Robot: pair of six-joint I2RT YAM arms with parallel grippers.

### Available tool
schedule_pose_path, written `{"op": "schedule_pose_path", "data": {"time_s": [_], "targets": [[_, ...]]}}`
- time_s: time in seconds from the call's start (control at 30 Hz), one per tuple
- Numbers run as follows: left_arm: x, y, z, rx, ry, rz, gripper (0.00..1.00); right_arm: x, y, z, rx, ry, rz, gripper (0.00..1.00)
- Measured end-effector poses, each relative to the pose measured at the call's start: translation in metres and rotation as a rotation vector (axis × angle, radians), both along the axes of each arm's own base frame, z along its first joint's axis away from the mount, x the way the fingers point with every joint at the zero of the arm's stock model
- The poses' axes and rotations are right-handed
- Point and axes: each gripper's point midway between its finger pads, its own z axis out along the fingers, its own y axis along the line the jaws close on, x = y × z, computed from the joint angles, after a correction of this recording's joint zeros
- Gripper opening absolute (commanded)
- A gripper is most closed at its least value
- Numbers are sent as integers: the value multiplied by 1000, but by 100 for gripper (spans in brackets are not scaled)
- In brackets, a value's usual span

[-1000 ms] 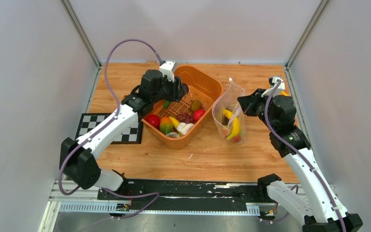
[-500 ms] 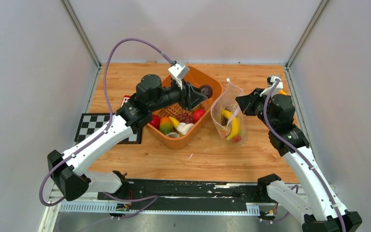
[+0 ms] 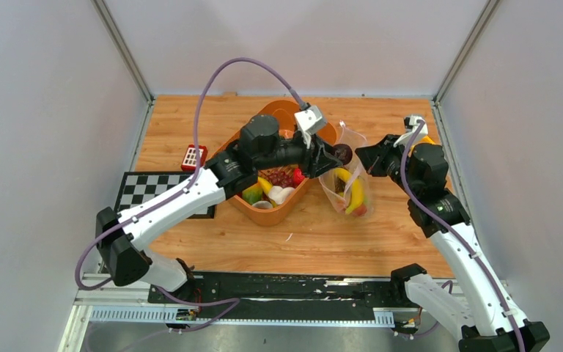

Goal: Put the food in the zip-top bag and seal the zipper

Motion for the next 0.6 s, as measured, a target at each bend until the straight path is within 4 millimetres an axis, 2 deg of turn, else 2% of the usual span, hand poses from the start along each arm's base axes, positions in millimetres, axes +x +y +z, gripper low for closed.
{"op": "schedule_pose_path", "data": {"time_s": [0.1, 0.23, 0.3, 0.37, 0.47, 0.6], "targets": [[6, -10, -23, 88, 1, 10, 47, -2, 1, 2, 3, -5, 9, 0], [17, -15, -52, 183, 14, 40, 51, -5, 1, 5, 8, -16, 15, 0], [24, -13, -64, 225, 25, 73, 55, -6, 1, 7, 9, -20, 17, 0], [36, -9, -78, 276, 35, 144, 65, -7, 1, 8, 11, -23, 18, 0], [52, -2, -89, 330, 35, 233, 66, -8, 2, 8, 12, -25, 26, 0], [68, 3, -94, 358, 29, 319, 70, -9, 3, 8, 10, -26, 35, 0]]}}
